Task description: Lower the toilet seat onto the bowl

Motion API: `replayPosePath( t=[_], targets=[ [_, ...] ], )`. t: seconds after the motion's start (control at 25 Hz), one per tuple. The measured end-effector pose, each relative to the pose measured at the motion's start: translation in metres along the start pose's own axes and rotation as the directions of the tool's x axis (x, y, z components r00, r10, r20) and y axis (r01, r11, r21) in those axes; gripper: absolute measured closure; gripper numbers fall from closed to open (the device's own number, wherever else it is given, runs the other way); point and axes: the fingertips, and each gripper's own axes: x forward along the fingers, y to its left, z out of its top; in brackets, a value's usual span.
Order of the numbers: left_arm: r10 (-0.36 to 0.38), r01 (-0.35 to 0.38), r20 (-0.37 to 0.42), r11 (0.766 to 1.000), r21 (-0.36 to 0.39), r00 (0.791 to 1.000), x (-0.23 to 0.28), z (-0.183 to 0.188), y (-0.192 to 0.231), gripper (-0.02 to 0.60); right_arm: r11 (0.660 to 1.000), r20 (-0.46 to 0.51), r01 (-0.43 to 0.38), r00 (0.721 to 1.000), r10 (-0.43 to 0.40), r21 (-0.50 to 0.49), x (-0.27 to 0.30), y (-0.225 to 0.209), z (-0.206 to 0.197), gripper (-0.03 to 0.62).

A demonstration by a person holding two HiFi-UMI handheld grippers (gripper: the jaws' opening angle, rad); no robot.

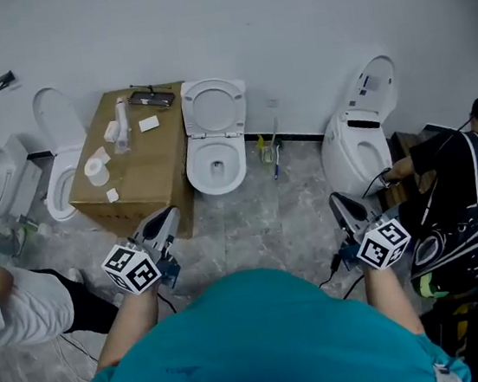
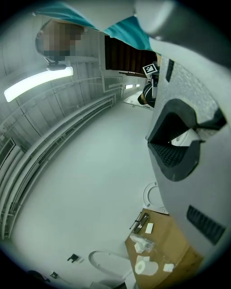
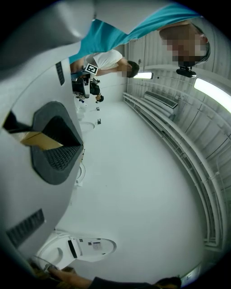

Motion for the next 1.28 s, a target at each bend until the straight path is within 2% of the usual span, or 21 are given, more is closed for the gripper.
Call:
replayPosePath(
  t=[0.24,0.4,0.68,0.84,0.96,1.08,1.28],
  targets=[
    [-0.033,0.033,0.005,0.999,0.012,0.999,0.017,0.034,0.073,0.586,1.0,0.026,0.013,1.0,-0.013,-0.003,0.084,0.006,0.021,0.603],
    [-0.024,0.024,0.006,1.0,0.0,1.0,0.019,0.047,0.113,0.586,1.0,0.015,0.005,1.0,-0.005,-0.005,0.131,0.009,0.025,0.603],
    [0.026,-0.026,0.008,0.999,-0.022,1.0,0.035,0.052,0.148,0.586,0.999,-0.019,-0.046,0.999,0.046,-0.004,0.182,-0.012,0.024,0.603],
    [0.08,-0.08,-0.003,0.997,-0.017,0.997,0.059,0.045,0.152,0.586,0.995,-0.032,-0.093,0.995,0.094,0.017,0.202,-0.049,0.019,0.603],
    [0.132,-0.132,0.022,0.991,-0.006,0.991,0.089,0.046,0.151,0.586,0.99,-0.035,-0.144,0.989,0.144,0.015,0.22,-0.09,0.025,0.603],
    [0.196,-0.195,0.07,0.981,-0.017,0.978,0.119,0.049,0.143,0.586,0.98,-0.046,-0.2,0.979,0.2,0.006,0.235,-0.131,0.036,0.603],
    [0.284,-0.283,0.105,0.959,-0.027,0.953,0.171,0.047,0.12,0.586,0.949,-0.064,-0.314,0.948,0.311,-0.04,0.259,-0.19,0.066,0.603]
  ],
)
